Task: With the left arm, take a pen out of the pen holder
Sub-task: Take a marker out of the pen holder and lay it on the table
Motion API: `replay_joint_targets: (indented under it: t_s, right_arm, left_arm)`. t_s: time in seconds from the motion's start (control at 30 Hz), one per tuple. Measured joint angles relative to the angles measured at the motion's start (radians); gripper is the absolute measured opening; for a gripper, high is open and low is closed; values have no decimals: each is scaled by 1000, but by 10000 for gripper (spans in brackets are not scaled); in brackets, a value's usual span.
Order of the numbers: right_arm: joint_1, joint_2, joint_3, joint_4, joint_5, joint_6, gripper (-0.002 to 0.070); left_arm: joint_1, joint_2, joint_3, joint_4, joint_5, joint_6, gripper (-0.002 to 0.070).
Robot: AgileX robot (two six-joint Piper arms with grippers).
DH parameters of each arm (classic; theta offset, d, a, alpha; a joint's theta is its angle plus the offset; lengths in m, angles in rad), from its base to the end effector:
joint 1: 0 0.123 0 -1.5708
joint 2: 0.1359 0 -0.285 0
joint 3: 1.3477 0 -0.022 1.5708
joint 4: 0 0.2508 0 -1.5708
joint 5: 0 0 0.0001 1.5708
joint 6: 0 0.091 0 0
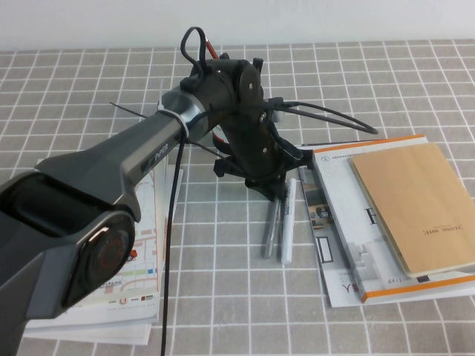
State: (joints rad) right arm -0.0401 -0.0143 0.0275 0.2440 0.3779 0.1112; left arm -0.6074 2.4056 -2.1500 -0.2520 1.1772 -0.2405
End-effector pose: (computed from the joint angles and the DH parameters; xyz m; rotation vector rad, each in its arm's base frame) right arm 0.0526 0.0060 0.1717 0.2914 1.8505 0.2893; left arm 0.4042 -0.3065 0.1775 0.4428 2.9676 -0.4742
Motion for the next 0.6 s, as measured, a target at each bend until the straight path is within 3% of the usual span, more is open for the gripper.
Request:
replay_joint_targets:
  t_s: [0.5,0.6]
  right_arm:
    - [0,0,0,0,0,0,-13]
    - [0,0,0,0,0,0,-13]
  left_arm:
    - [0,2,0,-10,-11,-36,50]
    - [0,2,0,-14,-15,-20,87]
